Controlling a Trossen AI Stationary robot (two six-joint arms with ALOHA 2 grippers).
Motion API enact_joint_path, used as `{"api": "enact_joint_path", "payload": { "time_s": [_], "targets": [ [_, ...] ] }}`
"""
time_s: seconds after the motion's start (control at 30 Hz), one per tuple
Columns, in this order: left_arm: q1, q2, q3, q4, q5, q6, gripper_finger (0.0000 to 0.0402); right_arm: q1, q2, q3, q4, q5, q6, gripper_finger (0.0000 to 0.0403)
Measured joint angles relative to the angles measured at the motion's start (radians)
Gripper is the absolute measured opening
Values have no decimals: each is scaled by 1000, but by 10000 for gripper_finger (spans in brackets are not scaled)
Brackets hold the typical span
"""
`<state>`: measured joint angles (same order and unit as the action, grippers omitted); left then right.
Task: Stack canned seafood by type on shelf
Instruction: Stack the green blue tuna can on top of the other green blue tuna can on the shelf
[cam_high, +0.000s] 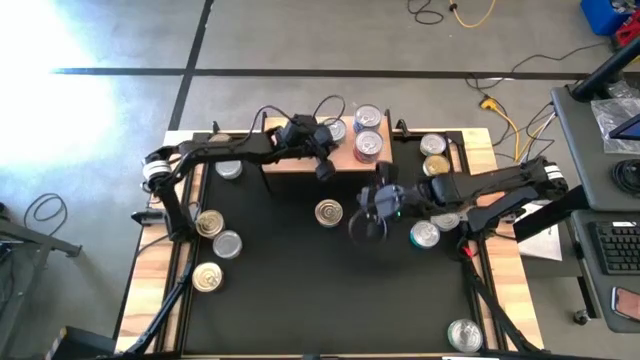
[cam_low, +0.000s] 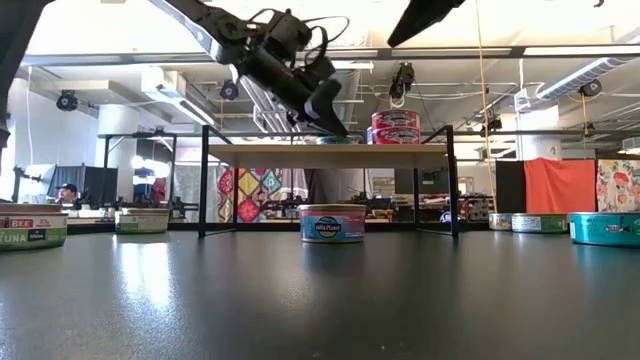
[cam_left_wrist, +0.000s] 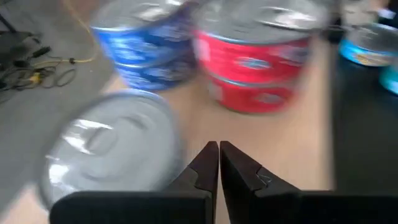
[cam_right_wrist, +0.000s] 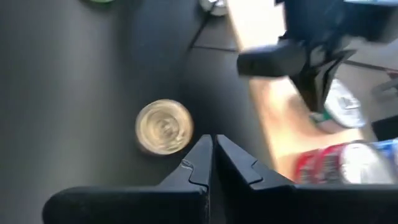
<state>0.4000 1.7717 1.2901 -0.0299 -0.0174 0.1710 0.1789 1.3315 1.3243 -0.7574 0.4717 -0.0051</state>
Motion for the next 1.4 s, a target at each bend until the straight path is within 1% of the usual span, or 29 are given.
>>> {"api": "enact_joint_path", "payload": {
  "time_s": [0.1,0.23,0.4,0.47,0.57,0.63,0.7,0.77,0.9,1.0,1.1,1.2,1.33,1.4],
  "targets": [
    [-75,-57,-63,-9,7,-5,0,78,0,-55,-7,-12,50,13],
    [-210,-150,-156,-6,8,-30,0,188,1,-127,-9,-84,173,13],
    [-423,-241,-258,29,3,-84,0,314,1,-211,-19,-164,437,13],
    [-508,-264,-291,74,2,-125,0,361,1,-249,-19,-198,553,13],
    [-635,-272,-342,163,0,-177,0,421,1,-312,-36,-200,711,13],
    [-714,-259,-377,241,0,-197,0,444,1,-355,-74,-151,812,13],
    [-786,-237,-404,324,-7,-235,0,452,1,-400,-136,-86,915,13],
    [-852,-211,-426,398,-53,-292,0,452,2,-433,-190,-50,1003,13],
    [-971,-130,-446,490,-232,-416,0,436,2,-468,-267,-11,1122,13],
    [-1044,-52,-436,544,-342,-482,0,410,2,-469,-329,10,1189,13],
    [-1094,43,-407,596,-417,-514,0,376,2,-474,-380,10,1223,13],
    [-1124,139,-353,628,-455,-526,0,353,2,-498,-389,-2,1239,13],
    [-1153,280,-241,639,-547,-542,0,348,9,-557,-386,-13,1324,13],
    [-1160,349,-176,636,-558,-548,0,348,20,-586,-379,-51,1347,13]
  ]
}}
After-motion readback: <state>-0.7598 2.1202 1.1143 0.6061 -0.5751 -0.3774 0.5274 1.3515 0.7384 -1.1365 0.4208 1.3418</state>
